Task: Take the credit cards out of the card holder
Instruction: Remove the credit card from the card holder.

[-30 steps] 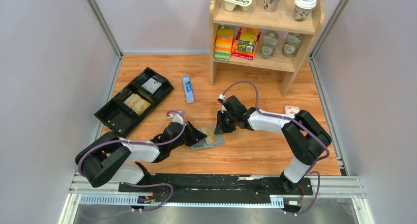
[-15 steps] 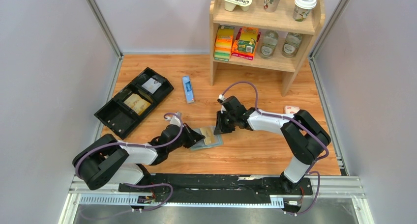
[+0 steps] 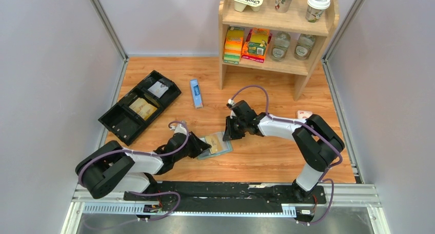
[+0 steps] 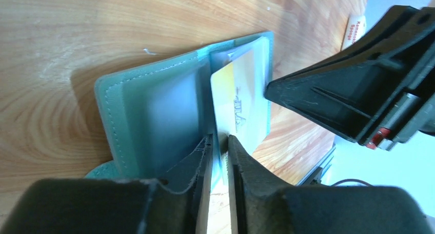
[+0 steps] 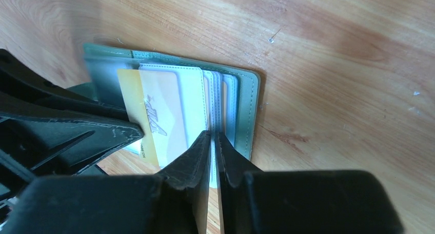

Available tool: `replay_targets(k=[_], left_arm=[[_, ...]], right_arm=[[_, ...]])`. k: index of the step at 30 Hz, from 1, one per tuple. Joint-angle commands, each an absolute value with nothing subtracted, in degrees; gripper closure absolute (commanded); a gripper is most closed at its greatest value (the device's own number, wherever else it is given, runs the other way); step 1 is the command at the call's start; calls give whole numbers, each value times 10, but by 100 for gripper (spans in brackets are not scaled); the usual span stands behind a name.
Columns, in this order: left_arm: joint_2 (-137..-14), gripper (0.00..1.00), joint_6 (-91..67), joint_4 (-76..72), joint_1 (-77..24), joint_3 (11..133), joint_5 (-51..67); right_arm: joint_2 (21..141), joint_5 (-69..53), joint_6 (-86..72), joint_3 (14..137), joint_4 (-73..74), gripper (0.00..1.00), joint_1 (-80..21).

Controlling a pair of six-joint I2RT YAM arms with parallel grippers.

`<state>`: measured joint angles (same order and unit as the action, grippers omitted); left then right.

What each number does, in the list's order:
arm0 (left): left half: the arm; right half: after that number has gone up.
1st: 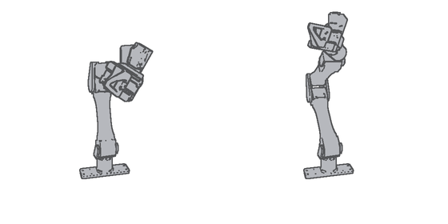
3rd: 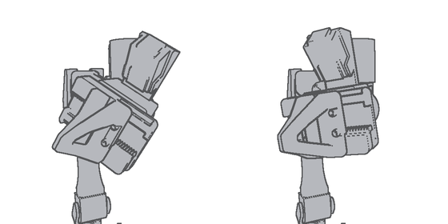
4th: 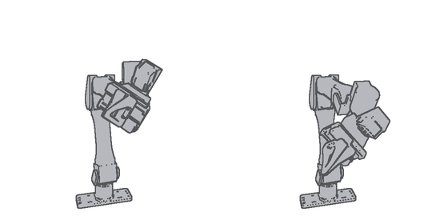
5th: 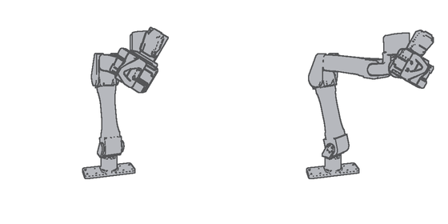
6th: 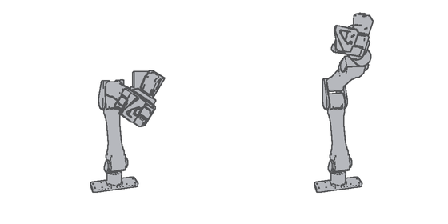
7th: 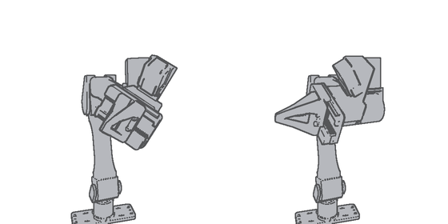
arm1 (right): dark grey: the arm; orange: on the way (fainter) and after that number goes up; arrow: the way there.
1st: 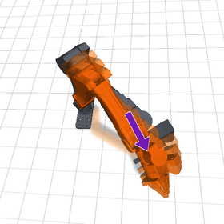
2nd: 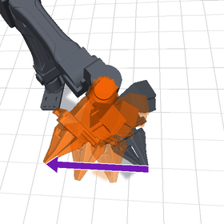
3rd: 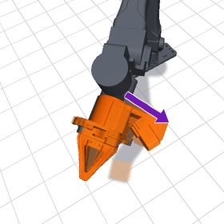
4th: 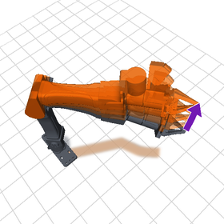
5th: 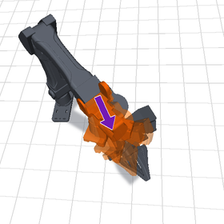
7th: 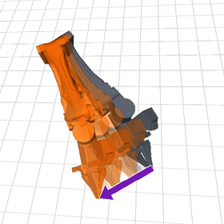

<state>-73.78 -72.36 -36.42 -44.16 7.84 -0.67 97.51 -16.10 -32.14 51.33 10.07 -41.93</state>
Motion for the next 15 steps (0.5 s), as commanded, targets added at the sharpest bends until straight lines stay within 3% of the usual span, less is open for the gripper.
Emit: replay_targets(k=[1, 10, 15], left_arm=[[-786, 70, -735, -417, -442, 79, -4], [-879, 67, -754, -528, -443, 76, 25], [-893, 80, -766, -601, -442, 50, 17]], right_arm=[[996, -145, -317, 498, 124, 87, -424], [998, -152, -315, 499, 122, 87, -424], [998, -151, -314, 499, 123, 87, -424]])
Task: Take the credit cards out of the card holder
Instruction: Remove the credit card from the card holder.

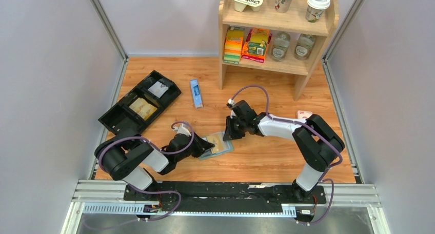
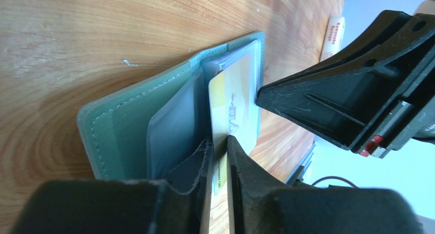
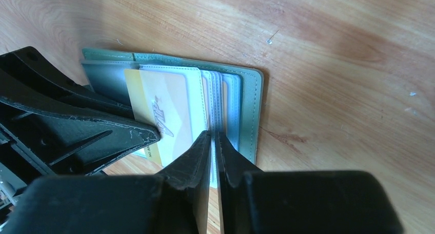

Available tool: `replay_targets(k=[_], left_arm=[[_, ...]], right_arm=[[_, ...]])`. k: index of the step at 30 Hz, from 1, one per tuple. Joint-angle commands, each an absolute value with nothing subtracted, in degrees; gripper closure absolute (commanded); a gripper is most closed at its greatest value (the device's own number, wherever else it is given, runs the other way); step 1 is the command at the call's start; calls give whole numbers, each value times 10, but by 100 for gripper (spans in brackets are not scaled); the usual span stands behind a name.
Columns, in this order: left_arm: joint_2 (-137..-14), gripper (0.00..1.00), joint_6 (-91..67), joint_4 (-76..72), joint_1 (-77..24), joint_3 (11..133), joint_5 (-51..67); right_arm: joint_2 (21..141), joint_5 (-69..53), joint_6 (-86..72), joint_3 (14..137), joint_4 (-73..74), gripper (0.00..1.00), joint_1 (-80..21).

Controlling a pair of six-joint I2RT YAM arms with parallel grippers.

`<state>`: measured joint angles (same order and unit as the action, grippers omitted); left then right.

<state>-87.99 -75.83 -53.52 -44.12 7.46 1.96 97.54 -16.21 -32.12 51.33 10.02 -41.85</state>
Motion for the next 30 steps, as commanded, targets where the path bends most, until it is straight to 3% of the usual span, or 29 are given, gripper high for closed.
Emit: replay_targets(k=[1, 18, 30], left_arm=[[-888, 84, -767, -608, -443, 46, 14], [-741, 87, -746, -505, -442, 19, 2], [-445, 99, -714, -103, -443, 22, -79]], right_arm=[[999, -151, -314, 499, 123, 87, -424], [1006, -149, -315, 500, 126, 88, -424], [1008, -149, -313, 504, 127, 89, -424]])
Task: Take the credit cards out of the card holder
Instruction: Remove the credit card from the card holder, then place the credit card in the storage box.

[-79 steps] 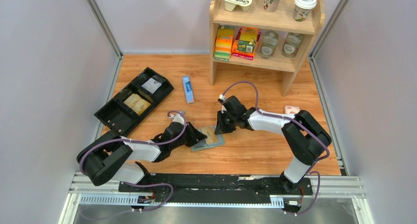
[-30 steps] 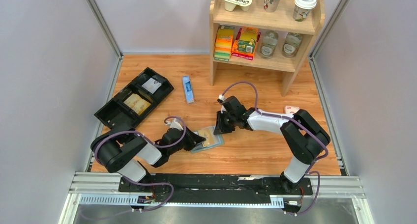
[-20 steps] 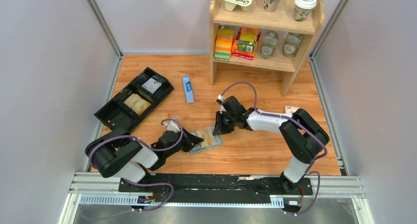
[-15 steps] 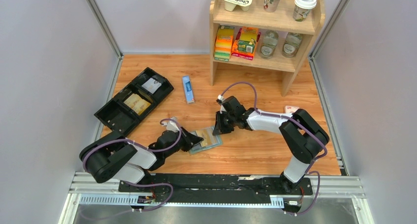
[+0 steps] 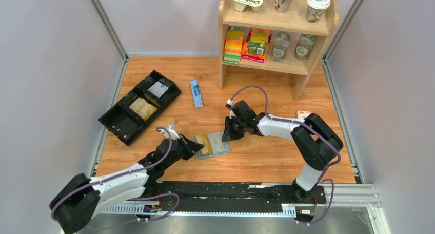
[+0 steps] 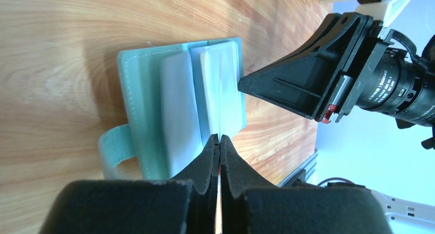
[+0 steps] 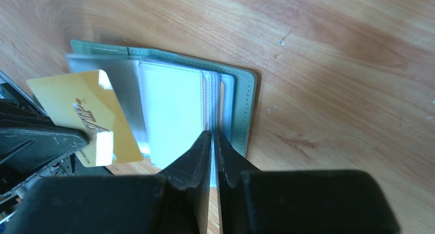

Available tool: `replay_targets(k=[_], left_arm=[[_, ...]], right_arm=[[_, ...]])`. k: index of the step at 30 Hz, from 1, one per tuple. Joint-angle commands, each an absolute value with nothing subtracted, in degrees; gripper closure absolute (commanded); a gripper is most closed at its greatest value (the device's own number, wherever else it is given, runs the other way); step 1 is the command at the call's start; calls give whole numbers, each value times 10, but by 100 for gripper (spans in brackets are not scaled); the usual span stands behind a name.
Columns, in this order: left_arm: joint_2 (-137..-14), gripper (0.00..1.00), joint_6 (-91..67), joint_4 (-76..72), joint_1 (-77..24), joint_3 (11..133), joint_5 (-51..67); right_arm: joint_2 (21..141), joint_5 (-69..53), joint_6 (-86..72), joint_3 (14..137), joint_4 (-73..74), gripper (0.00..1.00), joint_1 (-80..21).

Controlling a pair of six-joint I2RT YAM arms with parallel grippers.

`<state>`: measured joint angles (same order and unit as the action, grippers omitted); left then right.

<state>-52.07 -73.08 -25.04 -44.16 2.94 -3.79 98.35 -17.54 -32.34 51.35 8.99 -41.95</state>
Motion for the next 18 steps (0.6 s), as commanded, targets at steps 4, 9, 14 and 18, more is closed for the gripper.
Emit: replay_targets(k=[4, 9, 14, 18], left_arm=[[-379, 100, -713, 14, -443, 25, -91], [-335, 100, -673, 86, -442, 51, -98], [-305, 100, -611, 141, -443, 100, -121], [-285, 100, -539, 156, -442, 142, -118]], right_arm=[[1003, -152, -309, 511, 130, 88, -424], [963, -156, -287, 544, 155, 77, -424], [906, -153, -257, 591, 190, 56, -424], [854, -163, -216, 619, 204, 37, -424]])
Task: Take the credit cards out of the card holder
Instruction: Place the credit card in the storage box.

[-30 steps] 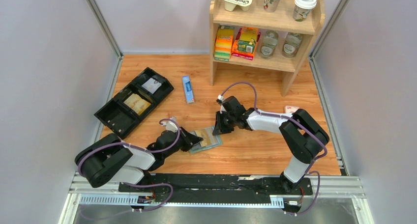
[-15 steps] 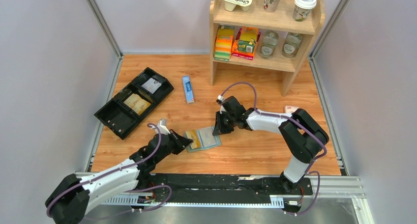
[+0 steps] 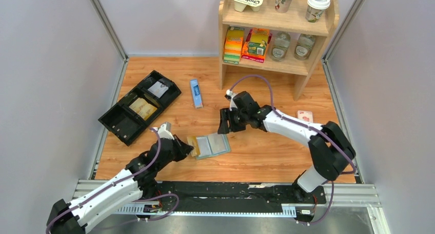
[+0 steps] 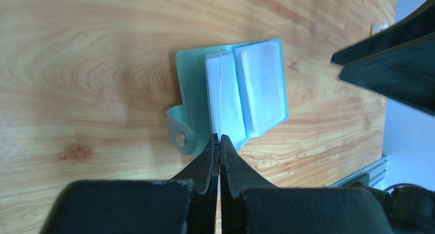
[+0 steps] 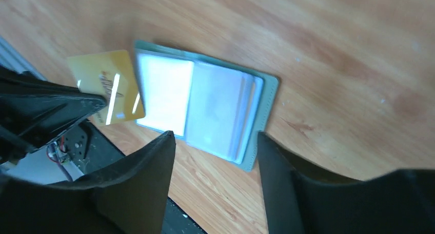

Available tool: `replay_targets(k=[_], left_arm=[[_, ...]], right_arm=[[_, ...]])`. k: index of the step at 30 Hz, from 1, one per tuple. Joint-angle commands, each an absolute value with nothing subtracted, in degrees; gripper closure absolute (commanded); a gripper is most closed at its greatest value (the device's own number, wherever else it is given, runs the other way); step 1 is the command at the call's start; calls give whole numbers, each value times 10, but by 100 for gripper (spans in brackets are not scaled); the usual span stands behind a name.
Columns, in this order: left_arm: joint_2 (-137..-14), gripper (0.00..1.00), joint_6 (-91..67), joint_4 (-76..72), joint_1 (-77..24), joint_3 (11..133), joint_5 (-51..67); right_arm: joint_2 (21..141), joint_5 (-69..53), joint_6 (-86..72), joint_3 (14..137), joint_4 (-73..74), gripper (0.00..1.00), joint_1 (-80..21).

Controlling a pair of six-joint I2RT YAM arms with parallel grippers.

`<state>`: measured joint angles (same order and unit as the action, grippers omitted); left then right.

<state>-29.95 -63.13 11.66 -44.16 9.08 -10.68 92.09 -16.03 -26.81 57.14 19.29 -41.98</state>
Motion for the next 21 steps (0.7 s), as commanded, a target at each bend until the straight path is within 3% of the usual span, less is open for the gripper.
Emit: replay_targets(k=[1, 7, 15, 21], left_arm=[[-282, 100, -522, 157, -442, 148, -114], [-283, 100, -339, 145, -442, 241, -4], [-370, 100, -163, 211, -442, 398, 243], [-460, 100, -94, 300, -442, 514, 322]], right_arm=[[843, -171, -206, 622, 203, 32, -424], [778, -270, -111, 620, 191, 11, -424], [706, -387, -33, 603, 157, 11, -424], [704, -514, -3, 625, 168, 19, -424]])
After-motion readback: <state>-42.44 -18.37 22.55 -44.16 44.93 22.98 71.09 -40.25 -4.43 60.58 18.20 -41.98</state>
